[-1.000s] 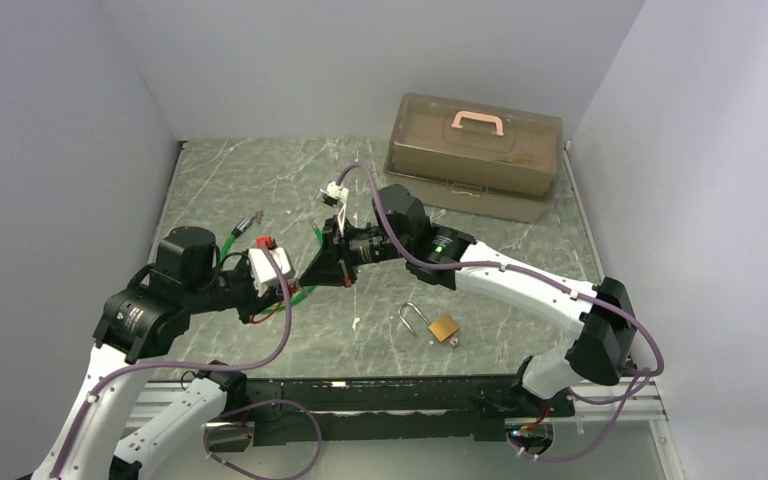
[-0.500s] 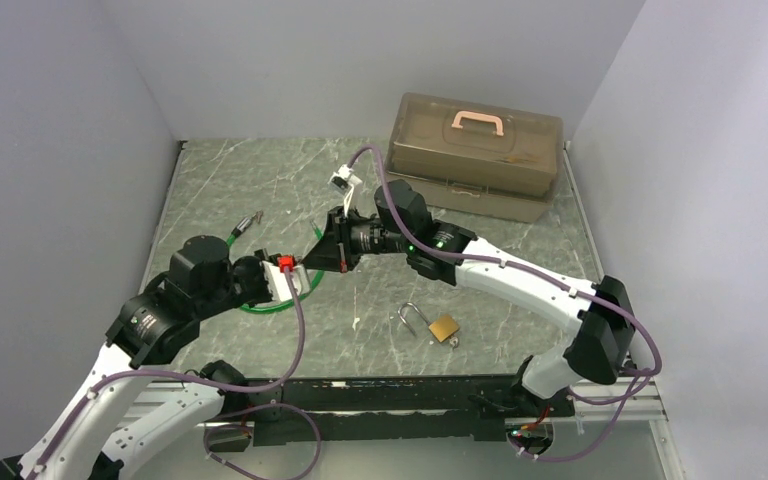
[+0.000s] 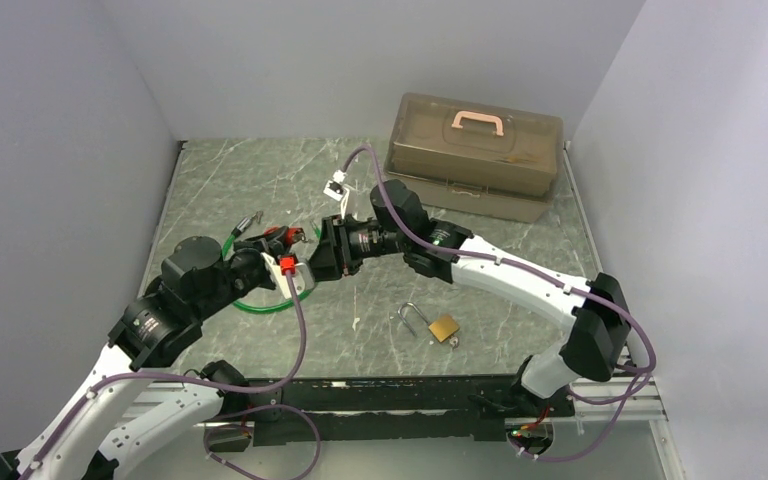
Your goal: Unlock with the key
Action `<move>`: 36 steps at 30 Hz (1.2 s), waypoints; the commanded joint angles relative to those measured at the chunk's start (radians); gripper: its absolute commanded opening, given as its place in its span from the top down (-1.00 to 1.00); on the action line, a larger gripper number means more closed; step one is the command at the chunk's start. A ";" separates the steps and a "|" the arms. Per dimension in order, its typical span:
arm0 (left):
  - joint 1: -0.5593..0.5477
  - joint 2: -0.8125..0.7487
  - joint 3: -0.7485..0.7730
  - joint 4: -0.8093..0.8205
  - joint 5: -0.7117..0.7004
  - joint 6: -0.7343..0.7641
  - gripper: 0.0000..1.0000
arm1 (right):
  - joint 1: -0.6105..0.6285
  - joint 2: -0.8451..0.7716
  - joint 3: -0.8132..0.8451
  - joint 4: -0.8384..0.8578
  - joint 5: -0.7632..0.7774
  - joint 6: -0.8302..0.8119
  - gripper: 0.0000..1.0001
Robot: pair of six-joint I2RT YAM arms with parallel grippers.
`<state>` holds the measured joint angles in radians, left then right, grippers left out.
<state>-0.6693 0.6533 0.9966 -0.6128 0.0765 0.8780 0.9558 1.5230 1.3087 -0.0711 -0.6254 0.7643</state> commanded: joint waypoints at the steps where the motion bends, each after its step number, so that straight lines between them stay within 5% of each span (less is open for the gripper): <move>1: -0.005 -0.013 0.000 0.097 -0.013 0.010 1.00 | -0.028 -0.071 0.020 -0.011 -0.061 0.025 0.02; 2: -0.005 -0.014 0.001 0.085 -0.010 -0.003 1.00 | -0.041 -0.086 0.026 -0.030 -0.069 0.008 -0.31; 3: -0.004 -0.016 0.005 0.068 -0.006 -0.023 1.00 | -0.054 -0.118 0.033 -0.050 -0.073 -0.021 -0.86; 4: -0.003 -0.015 0.016 0.044 0.006 -0.040 1.00 | -0.069 -0.148 0.041 -0.071 -0.076 -0.081 -0.97; 9: -0.002 -0.004 0.070 -0.091 0.177 -0.152 1.00 | -0.081 -0.288 0.074 -0.216 0.046 -0.429 -0.99; 13: 0.000 0.030 0.134 -0.186 0.418 -0.242 1.00 | -0.082 -0.390 -0.048 -0.088 0.057 -0.599 -1.00; 17: 0.006 0.074 0.185 -0.266 0.585 -0.313 1.00 | -0.070 -0.410 -0.083 -0.024 -0.062 -0.727 -0.99; 23: 0.019 0.133 0.217 -0.289 0.710 -0.402 1.00 | 0.030 -0.371 -0.022 -0.155 -0.016 -0.984 -0.99; 28: 0.042 0.152 0.228 -0.273 0.744 -0.453 1.00 | 0.085 -0.348 -0.008 -0.194 -0.009 -1.040 -0.96; 32: 0.063 0.159 0.235 -0.265 0.780 -0.480 1.00 | 0.104 -0.329 0.017 -0.259 0.009 -1.065 -0.68; 36: 0.070 0.175 0.243 -0.271 0.790 -0.514 1.00 | 0.110 -0.337 0.001 -0.243 0.042 -1.037 -0.80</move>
<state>-0.6086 0.8173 1.1851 -0.9100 0.8017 0.4217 1.0565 1.1992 1.2789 -0.3252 -0.6212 -0.2543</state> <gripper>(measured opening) 0.167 0.862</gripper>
